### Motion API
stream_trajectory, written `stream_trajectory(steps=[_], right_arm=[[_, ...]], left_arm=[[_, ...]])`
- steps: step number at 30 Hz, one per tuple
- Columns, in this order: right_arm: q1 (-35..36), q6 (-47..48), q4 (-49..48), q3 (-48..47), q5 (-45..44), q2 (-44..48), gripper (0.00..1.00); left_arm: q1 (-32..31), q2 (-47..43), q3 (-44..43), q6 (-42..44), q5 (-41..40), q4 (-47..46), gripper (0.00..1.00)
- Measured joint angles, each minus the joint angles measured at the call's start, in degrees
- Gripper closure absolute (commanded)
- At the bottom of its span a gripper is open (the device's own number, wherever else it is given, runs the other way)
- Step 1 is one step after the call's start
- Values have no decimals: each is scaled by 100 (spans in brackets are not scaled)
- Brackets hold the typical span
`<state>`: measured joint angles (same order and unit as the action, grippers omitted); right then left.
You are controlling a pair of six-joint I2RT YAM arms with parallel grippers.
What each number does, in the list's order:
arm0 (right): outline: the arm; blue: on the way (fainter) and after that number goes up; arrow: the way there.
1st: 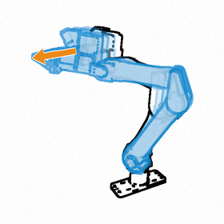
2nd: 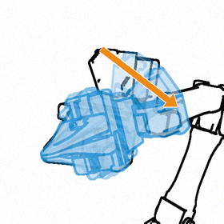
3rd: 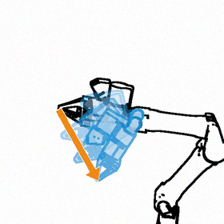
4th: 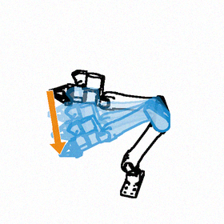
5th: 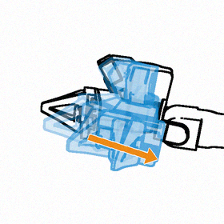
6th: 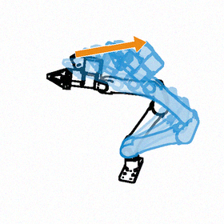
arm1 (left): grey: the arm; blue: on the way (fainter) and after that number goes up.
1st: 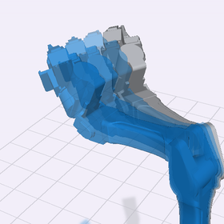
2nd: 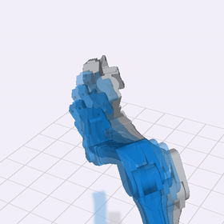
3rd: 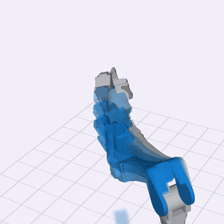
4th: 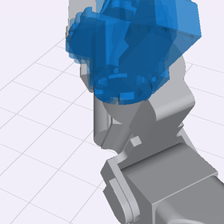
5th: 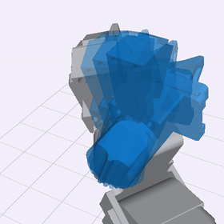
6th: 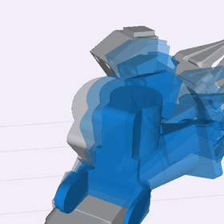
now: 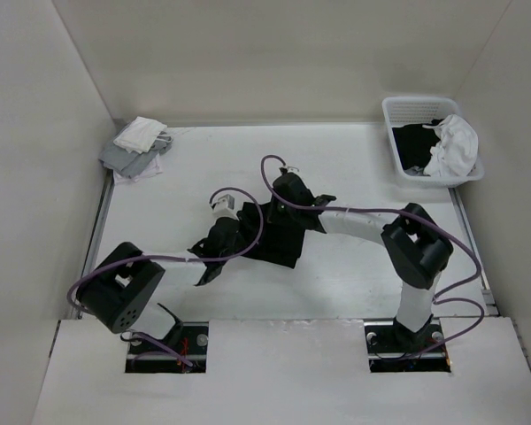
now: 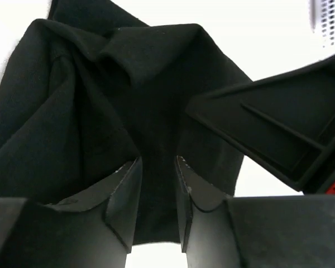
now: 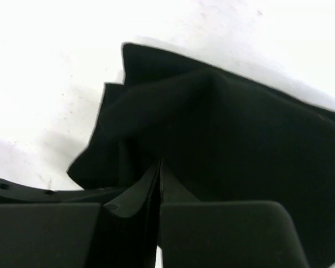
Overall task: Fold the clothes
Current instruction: Fold the tank top
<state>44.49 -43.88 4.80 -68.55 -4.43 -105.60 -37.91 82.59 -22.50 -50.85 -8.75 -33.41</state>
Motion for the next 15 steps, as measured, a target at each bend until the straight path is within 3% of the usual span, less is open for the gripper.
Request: stream_trajectory(steps=[7,15], right_arm=[[-74,94,-63,-452,177,-472,97],[-249,109,-116,-883,372,-955,96]], left_arm=[[236,-70,92,-92,-599,22,73],[1008,-664,693,-498,-813,343,71]])
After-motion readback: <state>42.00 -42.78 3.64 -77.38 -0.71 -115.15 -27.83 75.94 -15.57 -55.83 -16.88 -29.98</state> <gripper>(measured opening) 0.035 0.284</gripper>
